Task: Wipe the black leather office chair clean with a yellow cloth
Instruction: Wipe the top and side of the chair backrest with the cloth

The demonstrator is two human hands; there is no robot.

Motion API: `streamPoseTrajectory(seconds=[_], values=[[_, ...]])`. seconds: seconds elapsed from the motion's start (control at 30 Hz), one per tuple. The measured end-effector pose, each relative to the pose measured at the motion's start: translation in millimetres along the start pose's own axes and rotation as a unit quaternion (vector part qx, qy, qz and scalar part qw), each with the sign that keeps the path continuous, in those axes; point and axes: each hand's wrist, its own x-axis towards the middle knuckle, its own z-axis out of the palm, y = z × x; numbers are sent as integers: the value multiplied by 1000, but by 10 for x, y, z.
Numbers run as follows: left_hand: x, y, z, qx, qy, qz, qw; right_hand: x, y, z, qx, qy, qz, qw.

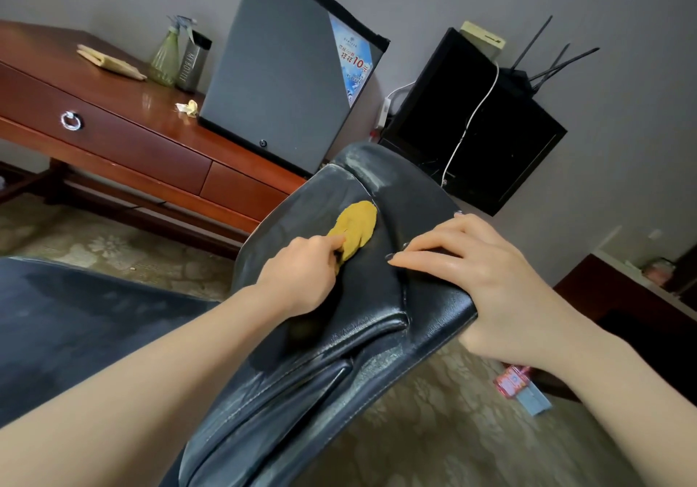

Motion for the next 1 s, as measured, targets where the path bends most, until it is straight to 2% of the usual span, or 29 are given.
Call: streamPoseTrajectory(seconds=[0.3,0.5,0.67,0.73,0.8,0.93,1.0], values=[[-326,-247,18,33,-32,-30,998,15,-14,-40,-6,-41,14,999],[-664,-218,-65,58,-44,-13,997,24,-16,-65,2,-47,10,999],[-873,-104,-150,89,-66,3,994,75,-39,-199,8,-116,3,993],[-909,-29,-171,103,-74,6,992,81,-63,-335,50,-190,17,980],[-926,41,-180,92,-65,16,994,112,67,-285,127,-215,50,967],[-903,266,-190,21,-25,71,997,79,324,31,243,-180,108,947],[-861,415,-176,-11,3,101,995,42,168,-40,313,-91,133,936]])
